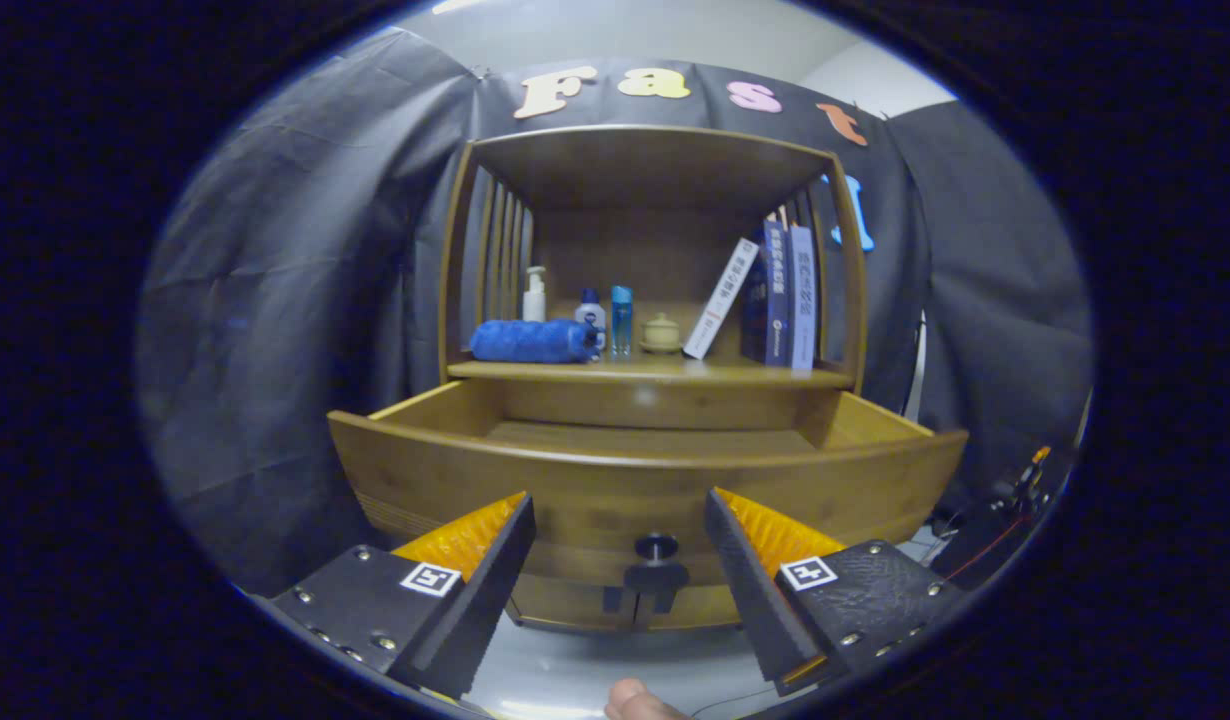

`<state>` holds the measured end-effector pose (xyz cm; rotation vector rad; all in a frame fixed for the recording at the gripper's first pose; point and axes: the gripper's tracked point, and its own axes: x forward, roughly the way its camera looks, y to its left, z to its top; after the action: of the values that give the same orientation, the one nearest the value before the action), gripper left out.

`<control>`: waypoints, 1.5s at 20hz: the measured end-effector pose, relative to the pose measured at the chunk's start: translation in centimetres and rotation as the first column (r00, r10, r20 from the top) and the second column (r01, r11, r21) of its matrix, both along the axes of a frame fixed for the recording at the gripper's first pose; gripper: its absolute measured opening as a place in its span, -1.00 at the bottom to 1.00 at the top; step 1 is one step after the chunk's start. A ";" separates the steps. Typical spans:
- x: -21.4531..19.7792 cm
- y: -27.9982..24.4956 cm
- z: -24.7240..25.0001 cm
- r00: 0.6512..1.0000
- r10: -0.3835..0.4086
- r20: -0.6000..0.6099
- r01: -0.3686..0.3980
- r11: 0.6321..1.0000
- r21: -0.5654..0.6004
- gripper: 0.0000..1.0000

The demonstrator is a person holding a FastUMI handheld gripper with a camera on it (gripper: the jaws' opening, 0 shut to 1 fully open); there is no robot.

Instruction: Pull open the drawer, take out the items inside it, and place them on the countertop above the cabinet.

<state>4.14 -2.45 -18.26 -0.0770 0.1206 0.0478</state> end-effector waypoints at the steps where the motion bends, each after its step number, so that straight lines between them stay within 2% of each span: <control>1: 0.1 0.1 1.2 1.000 0.000 0.006 0.000 1.000 -0.024 1.00; 6: 3.4 2.3 7.0 0.997 0.077 -0.002 -0.077 0.992 -0.099 0.96; 10: 7.8 1.3 6.9 0.991 0.022 -0.132 -0.036 0.994 -0.105 0.97; 12: 10.0 -0.5 5.3 0.972 -0.056 -0.226 0.038 0.996 -0.084 0.97; 13: 11.1 -1.0 4.2 0.958 -0.074 -0.277 0.052 0.995 -0.086 0.97; 16: 13.8 -2.8 -1.0 0.888 -0.119 -0.445 0.079 0.991 -0.108 0.94; 19: 14.6 -3.5 -5.5 0.772 -0.130 -0.622 0.114 0.991 -0.065 0.90; 22: 15.0 -3.7 -8.7 0.668 -0.141 -0.731 0.186 0.982 -0.019 0.74; 23: 14.4 -3.7 -9.6 0.609 -0.147 -0.779 0.212 0.977 -0.019 0.71; 24: 14.0 -3.5 -10.5 0.561 -0.148 -0.815 0.239 0.971 -0.011 0.56; 25: 13.9 -2.3 -11.1 0.532 -0.102 -0.841 0.247 0.968 0.039 0.41; 26: 13.9 -1.6 -11.3 0.519 -0.066 -0.852 0.234 0.970 0.068 0.25; 27: 13.8 -1.8 -11.2 0.527 -0.066 -0.847 0.210 0.976 0.054 0.10; 28: 15.1 -2.0 -13.3 0.544 -0.065 -0.836 0.199 0.979 0.053 -0.05; 29: 15.0 -1.9 -11.7 0.543 -0.048 -0.838 0.185 0.981 0.064 -0.20; 30: 14.7 -1.8 -11.5 0.534 -0.033 -0.845 0.182 0.980 0.077 -0.20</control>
<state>18.81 -4.25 -29.75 0.1255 1.1186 -0.0371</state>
